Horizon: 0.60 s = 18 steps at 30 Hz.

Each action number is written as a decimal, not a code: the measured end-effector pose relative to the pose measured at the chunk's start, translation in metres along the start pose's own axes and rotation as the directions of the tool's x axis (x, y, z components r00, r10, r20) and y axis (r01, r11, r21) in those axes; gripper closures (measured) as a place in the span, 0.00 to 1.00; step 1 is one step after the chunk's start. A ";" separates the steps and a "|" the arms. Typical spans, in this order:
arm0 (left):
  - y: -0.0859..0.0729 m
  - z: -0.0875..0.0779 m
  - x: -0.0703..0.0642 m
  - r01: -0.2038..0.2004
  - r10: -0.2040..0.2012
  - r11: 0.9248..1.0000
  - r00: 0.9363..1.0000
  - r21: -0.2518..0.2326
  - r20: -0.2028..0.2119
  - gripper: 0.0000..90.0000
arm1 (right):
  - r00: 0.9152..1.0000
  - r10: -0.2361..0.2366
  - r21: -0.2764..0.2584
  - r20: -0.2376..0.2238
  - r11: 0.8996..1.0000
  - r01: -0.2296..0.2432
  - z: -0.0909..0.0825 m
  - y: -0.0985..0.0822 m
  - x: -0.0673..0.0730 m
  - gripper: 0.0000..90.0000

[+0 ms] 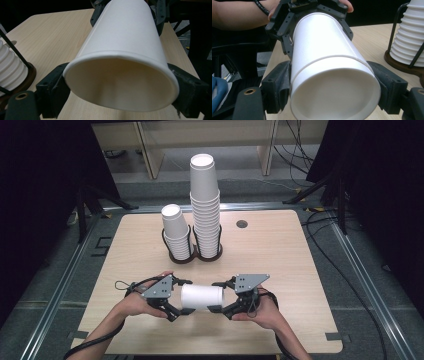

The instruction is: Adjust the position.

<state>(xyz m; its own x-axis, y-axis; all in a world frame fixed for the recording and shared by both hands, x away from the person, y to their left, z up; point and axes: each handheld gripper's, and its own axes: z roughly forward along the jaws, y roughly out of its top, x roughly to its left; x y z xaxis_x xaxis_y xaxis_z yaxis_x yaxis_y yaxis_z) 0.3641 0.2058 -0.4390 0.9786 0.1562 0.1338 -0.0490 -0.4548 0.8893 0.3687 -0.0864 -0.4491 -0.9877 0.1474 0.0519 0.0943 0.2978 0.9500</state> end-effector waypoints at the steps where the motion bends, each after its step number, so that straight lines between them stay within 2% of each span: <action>1: 0.000 0.000 0.000 -0.004 0.004 1.000 1.000 0.000 0.001 0.16 | 1.000 -0.004 0.005 -0.003 1.000 0.004 0.000 0.001 0.000 0.28; 2: 0.000 0.000 0.001 -0.005 0.005 1.000 1.000 -0.012 0.004 0.17 | 1.000 -0.016 0.002 -0.003 1.000 0.017 0.000 0.001 -0.001 0.28; 5: 0.001 -0.003 0.002 -0.026 0.026 1.000 1.000 0.008 0.008 0.18 | 1.000 -0.022 -0.004 -0.001 1.000 0.022 0.000 0.001 -0.002 0.28; 6: 0.002 -0.002 0.001 -0.019 0.019 1.000 1.000 0.002 0.004 0.18 | 0.999 -0.032 -0.008 -0.009 0.999 0.032 0.001 0.002 -0.003 0.28; 7: 0.003 -0.003 0.002 -0.027 0.027 1.000 1.000 0.006 0.003 0.18 | 1.000 -0.006 -0.005 -0.015 1.000 0.006 0.000 0.002 -0.002 0.28; 10: 0.004 -0.003 0.001 -0.030 0.030 1.000 1.000 0.006 -0.001 0.19 | 1.000 -0.019 0.006 -0.002 1.000 0.019 -0.001 0.003 -0.002 0.28; 18: 0.008 -0.004 0.002 -0.051 0.051 0.998 0.999 0.035 0.005 0.21 | 1.000 -0.007 0.008 0.000 1.000 0.007 -0.001 0.002 -0.003 0.28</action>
<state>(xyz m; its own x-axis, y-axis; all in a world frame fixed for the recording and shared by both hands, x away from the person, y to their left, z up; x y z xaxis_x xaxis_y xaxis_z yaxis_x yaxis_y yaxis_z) 0.3653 0.2057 -0.4296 0.9758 0.1285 0.1770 -0.0921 -0.4925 0.8654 0.3712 -0.0872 -0.4469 -0.9884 0.1450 0.0456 0.0887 0.3068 0.9476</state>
